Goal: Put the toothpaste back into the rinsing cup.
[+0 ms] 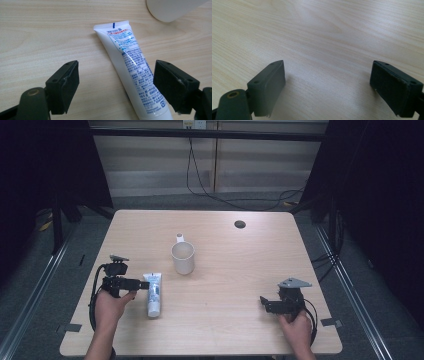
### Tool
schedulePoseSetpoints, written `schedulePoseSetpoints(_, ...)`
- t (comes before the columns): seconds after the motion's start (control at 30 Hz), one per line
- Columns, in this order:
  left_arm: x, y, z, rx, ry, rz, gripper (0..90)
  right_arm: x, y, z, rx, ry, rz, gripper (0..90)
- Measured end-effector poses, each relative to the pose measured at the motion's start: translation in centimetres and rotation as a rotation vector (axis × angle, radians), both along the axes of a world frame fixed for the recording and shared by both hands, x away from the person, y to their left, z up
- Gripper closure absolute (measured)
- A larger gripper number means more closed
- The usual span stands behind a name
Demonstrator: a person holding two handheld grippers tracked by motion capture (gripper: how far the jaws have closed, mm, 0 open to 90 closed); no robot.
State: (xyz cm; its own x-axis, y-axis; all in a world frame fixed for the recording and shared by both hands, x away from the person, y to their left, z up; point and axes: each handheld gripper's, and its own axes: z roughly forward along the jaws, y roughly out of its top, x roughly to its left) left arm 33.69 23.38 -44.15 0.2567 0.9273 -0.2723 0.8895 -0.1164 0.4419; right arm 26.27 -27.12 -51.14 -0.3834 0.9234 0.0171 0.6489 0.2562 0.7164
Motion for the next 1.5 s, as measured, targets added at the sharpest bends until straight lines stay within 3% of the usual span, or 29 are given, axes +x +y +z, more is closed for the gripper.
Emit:
schedulePoseSetpoints(0.3, 0.9, -1.2, -0.1, 0.003, 0.025, 0.008, 21.0, 0.0, 0.0, 0.0, 0.0, 0.0, -0.002, 12.3)
schedulePoseSetpoints(0.97, 2.3, -3.5, -0.6, 0.042, 0.038, 0.002, 21.7, 0.0, 0.0, 0.0, 0.0, -0.001, -0.002, 12.4)
schedulePoseSetpoints(1.5, 3.2, -4.5, -2.8, 0.074, 0.092, 0.034, 28.5, 0.0, 0.0, 0.0, 0.0, 0.0, -0.004, 12.4)
